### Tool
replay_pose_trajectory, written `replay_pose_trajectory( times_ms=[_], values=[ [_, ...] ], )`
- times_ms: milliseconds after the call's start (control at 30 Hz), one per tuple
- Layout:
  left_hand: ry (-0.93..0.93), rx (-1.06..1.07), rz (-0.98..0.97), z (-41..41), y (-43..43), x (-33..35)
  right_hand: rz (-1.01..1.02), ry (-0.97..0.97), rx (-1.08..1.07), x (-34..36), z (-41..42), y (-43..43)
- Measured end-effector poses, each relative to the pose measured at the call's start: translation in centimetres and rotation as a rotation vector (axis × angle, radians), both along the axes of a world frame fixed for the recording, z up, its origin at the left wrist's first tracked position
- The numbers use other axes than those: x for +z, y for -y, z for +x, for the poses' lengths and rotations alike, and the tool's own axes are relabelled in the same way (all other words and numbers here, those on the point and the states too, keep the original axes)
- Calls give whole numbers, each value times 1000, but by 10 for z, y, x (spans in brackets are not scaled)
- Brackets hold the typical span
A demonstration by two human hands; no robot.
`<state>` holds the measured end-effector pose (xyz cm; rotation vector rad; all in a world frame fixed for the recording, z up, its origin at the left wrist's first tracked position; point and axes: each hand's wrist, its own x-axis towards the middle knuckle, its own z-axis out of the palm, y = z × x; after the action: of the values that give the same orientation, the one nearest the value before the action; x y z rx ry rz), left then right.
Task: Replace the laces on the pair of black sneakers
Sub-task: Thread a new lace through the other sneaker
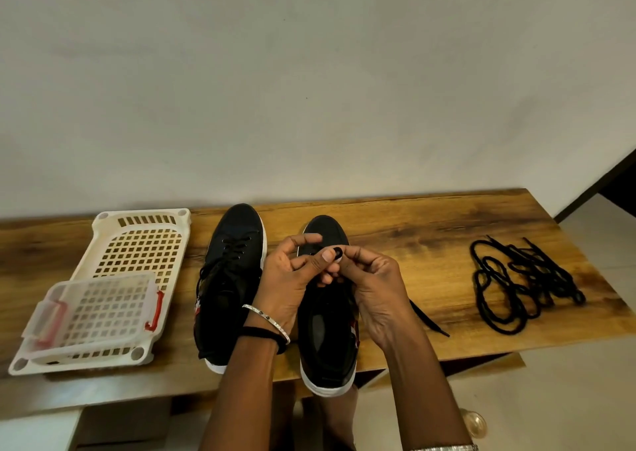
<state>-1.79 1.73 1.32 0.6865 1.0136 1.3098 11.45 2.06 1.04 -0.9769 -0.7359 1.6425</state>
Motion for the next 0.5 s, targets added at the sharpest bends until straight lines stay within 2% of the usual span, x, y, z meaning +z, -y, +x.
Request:
replay_pose_trajectory(
  times_ms=[133,267,367,500],
  values=[
    [-36,23,19,0,-1,-4,34,25,62,-1,8,-1],
    [-158,97,65,1,-3,-10,48,43,111,0,9,-1],
    [-235,102,89,3,-4,-11,50,54,18,1,2,-1],
    [-244,58,110,1,-3,-9,-1,33,-87,-1,-10,-1]
  ],
)
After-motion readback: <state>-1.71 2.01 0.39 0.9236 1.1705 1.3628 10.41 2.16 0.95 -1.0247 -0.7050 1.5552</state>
